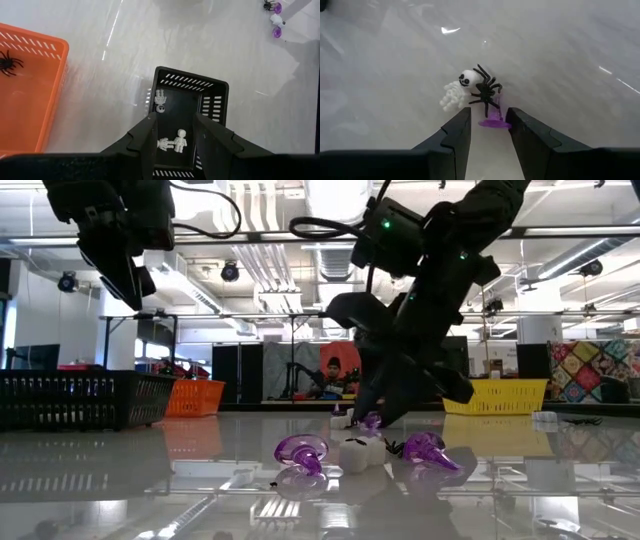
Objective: Sort Halloween decoration
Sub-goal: Put the purple witch hat toy into the yellow bin
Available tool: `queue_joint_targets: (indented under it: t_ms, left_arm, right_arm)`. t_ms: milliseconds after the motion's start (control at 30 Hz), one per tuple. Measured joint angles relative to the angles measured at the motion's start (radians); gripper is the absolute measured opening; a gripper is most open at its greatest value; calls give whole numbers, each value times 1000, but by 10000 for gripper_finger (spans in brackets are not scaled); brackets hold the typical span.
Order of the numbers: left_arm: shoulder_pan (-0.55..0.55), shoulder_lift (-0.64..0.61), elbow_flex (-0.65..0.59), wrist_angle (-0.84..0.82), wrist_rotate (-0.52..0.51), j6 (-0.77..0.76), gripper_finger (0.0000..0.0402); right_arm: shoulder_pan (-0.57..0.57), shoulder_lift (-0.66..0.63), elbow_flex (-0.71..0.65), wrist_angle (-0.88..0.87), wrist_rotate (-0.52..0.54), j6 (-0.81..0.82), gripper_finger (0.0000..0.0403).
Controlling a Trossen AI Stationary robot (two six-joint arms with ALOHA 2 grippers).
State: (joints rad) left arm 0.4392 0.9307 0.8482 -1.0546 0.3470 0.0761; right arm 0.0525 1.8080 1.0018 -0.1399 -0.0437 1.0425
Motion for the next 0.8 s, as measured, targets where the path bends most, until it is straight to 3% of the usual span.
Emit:
queue_joint_targets:
  t_ms: [200,400,800]
  left_arm:
    - [0,1,0,0,0,0,109]
    - [0,3,0,0,0,1,109]
    - [0,4,0,-1,0,17,109]
  right_arm:
    - [-1,0,8,-28,-5,3,102]
    - [-2,0,8,-27,-16,13,27]
    - [0,-103,3,-77,-37,20,19]
